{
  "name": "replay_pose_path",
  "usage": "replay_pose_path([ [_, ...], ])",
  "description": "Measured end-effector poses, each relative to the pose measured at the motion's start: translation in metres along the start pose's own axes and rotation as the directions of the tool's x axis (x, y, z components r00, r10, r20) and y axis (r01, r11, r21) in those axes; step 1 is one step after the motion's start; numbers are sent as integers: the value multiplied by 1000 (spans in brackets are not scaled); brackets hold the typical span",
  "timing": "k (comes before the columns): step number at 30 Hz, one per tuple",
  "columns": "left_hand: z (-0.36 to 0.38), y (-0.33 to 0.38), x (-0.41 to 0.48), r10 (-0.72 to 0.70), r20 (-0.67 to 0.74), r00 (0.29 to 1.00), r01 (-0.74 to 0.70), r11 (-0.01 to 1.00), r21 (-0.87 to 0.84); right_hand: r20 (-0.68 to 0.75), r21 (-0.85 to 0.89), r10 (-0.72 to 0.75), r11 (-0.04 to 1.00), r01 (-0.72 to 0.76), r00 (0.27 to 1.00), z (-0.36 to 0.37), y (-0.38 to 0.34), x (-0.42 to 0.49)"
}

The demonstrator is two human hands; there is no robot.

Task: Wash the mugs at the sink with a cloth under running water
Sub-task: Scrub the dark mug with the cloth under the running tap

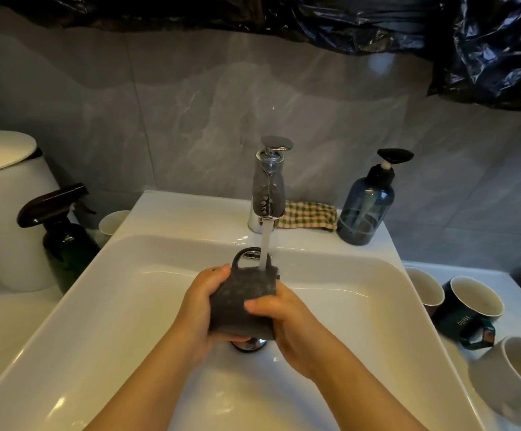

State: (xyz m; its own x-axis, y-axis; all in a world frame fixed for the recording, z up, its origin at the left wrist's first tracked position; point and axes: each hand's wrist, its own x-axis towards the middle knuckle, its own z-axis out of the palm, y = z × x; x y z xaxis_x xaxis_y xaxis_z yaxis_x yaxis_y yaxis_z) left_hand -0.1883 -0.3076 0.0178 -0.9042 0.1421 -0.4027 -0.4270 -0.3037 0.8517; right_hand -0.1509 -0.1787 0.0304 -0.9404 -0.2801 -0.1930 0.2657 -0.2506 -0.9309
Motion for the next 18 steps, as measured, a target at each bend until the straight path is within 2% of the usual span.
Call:
replay_pose_path([
  [2,-1,0,0,-38,0,999,38,998,-46,92,-317,-15,948,43,996,0,1,-3],
  [4,-1,1,0,-86,19,996,87,994,-62,131,-653,-111,738,170,985,-3,7,-4],
  [5,-2,1,0,-98,27,995,100,994,-51,126,-757,-184,617,215,975,-4,8,-4],
  [6,-3,1,0,-97,30,995,98,995,-35,125,-788,-229,569,237,965,-4,9,-3],
  [7,-3,1,0,-80,27,996,81,996,-31,132,-758,-233,603,250,964,-5,10,-2],
  [8,-3,0,1,-51,23,998,52,998,-43,122,-650,-184,728,219,975,-3,8,-2],
  [9,-2,-2,1,-5,10,1000,6,999,-47,98,-473,-109,869,143,989,2,4,-3],
  [10,-2,-4,3,67,-5,998,-67,997,-24,68,-261,-46,963,63,997,2,2,-2],
  [11,-2,-5,4,146,-11,989,-146,989,24,36,-29,4,1000,-3,999,2,0,-1],
  [12,-1,-7,4,213,-8,977,-212,974,76,15,154,32,988,-34,999,0,-1,-1],
  [13,-1,-8,5,255,1,967,-253,960,119,9,242,31,970,-32,999,-3,0,-2],
  [14,0,-8,5,262,9,965,-261,956,132,27,215,14,977,-20,1000,-4,1,-3],
  [16,1,-6,4,230,-8,973,-228,969,89,85,-100,-4,995,13,996,-4,3,-5],
  [18,0,-4,4,181,-19,983,-181,983,6,103,-481,-88,867,127,991,-5,7,-5],
])
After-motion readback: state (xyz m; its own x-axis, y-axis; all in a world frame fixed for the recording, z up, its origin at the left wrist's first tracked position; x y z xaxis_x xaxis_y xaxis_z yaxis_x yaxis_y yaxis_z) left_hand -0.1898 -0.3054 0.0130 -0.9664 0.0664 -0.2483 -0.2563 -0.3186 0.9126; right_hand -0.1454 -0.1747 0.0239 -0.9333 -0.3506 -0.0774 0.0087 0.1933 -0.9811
